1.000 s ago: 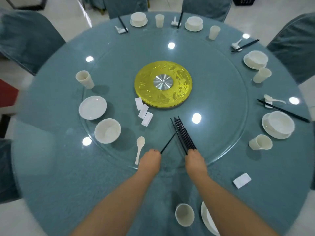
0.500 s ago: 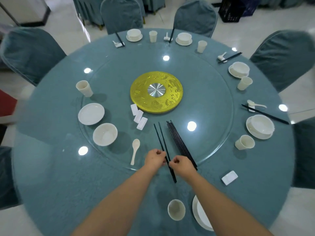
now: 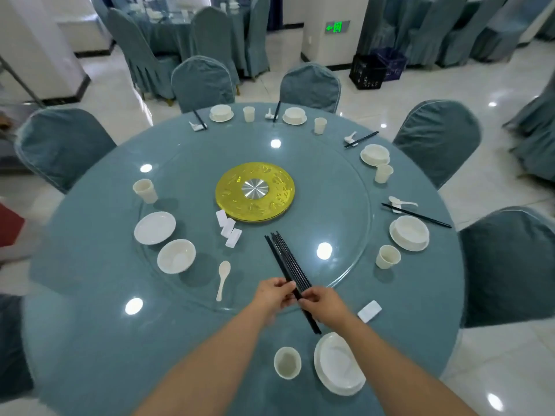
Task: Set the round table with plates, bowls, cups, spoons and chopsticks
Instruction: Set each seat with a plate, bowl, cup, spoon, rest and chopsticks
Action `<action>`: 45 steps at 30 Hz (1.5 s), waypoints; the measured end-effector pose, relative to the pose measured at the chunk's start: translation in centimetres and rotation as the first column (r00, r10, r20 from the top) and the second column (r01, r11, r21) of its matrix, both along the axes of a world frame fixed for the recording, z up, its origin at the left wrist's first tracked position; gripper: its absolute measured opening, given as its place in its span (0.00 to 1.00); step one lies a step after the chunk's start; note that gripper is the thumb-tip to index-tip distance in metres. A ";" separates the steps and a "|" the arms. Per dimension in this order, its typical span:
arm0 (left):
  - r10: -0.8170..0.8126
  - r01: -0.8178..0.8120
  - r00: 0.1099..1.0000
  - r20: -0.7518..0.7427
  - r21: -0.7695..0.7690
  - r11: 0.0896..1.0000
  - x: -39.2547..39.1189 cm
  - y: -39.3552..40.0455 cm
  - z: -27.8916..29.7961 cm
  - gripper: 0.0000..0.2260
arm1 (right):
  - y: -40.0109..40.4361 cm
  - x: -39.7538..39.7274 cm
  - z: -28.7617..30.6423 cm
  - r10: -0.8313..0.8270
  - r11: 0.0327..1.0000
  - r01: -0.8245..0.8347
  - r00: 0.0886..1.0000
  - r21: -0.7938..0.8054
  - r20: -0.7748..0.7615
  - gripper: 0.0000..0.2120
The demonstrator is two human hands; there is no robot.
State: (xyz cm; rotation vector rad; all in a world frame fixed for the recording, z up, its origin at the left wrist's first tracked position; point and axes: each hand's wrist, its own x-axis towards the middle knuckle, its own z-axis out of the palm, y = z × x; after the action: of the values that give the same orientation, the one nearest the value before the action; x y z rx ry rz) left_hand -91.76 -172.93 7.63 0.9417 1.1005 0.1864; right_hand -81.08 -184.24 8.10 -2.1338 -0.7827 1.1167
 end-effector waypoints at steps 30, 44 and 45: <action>-0.020 0.581 0.690 -0.723 0.537 0.612 -2.5 7.5 -7.3 0.06 | -16.7 7.9 -9.7 -0.077 0.854 0.242 0.934 -0.460 0.350 0.12; 0.114 0.577 0.557 -0.823 0.482 0.660 -5.6 12.0 -10.4 0.16 | -16.5 7.8 -12.5 -0.124 0.805 0.352 0.887 -0.478 0.445 0.12; 0.114 0.561 0.561 -0.820 0.479 0.675 -5.7 12.2 -10.4 0.15 | -16.5 7.7 -12.4 -0.108 0.804 0.344 0.886 -0.485 0.450 0.12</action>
State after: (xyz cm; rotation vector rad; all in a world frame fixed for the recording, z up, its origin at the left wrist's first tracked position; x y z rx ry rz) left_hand -97.41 -160.74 -2.72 2.0290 1.7761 -0.1065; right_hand -73.34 -200.73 -4.34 -2.9277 -0.3545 0.8406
